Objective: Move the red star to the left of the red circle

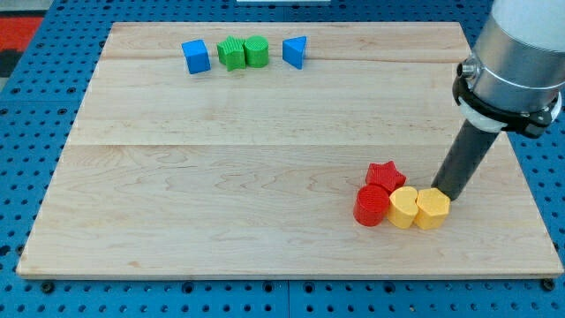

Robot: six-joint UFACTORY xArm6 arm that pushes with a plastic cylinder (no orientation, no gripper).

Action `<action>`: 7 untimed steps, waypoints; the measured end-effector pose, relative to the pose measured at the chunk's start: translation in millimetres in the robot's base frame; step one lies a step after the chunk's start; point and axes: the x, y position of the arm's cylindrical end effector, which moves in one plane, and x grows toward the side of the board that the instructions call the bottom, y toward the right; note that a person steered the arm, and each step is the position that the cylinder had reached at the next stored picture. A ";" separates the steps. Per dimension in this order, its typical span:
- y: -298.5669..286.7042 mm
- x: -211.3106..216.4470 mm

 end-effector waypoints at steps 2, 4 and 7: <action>-14.1 -5.1; -79.4 -29.8; -171.3 -27.9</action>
